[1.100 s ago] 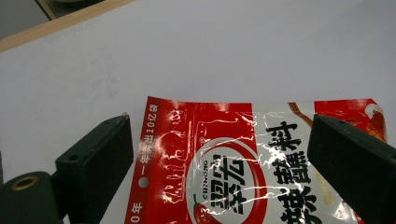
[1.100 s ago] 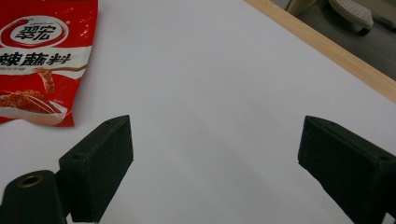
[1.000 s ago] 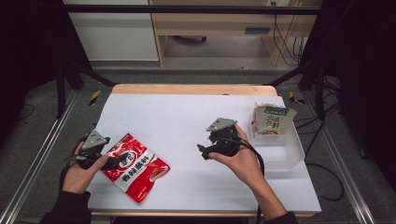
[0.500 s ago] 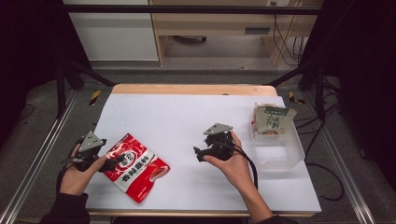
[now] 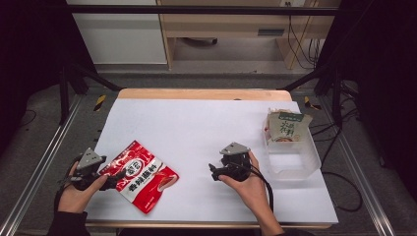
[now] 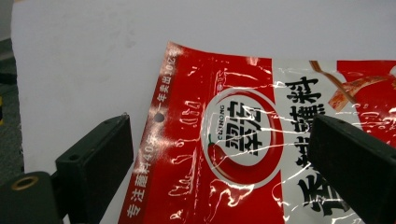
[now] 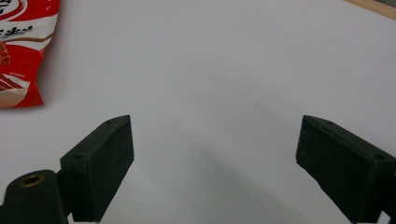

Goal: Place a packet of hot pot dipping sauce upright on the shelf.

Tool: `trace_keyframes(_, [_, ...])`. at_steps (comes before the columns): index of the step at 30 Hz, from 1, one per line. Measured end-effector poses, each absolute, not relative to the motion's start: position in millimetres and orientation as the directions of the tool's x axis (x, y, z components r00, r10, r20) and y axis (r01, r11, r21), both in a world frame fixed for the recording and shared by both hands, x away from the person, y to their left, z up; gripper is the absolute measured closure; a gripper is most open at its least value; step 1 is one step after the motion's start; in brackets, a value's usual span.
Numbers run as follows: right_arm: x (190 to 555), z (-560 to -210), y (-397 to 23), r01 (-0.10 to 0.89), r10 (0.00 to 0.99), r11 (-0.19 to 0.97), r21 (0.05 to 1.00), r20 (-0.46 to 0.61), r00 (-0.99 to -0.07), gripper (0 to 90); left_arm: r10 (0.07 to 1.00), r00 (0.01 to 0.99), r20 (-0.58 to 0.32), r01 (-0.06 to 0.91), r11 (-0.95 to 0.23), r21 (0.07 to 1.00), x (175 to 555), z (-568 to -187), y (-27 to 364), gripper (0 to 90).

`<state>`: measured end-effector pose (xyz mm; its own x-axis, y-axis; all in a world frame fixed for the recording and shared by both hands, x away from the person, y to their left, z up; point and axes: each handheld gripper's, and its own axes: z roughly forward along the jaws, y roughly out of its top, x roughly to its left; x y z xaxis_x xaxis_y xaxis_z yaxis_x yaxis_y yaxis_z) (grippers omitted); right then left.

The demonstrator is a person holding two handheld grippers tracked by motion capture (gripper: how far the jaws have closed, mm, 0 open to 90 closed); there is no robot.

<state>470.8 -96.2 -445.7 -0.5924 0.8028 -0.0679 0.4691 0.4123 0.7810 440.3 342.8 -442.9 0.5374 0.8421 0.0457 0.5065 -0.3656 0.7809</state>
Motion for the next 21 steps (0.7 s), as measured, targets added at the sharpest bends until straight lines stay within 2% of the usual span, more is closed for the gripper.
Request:
trace_keyframes(5, [467,-449,-100,0.47,0.807,0.418,0.777,-0.08,-0.585,11.8,0.83,0.554,0.067,0.532,-0.414,0.738,441,-454,343,7.2])
trace_keyframes(21, [469,-456,-98,0.482,0.798,0.453,0.75,-0.1,-0.595,11.7,0.87,0.491,0.05,0.597,-0.377,0.708,447,-464,364,8.0])
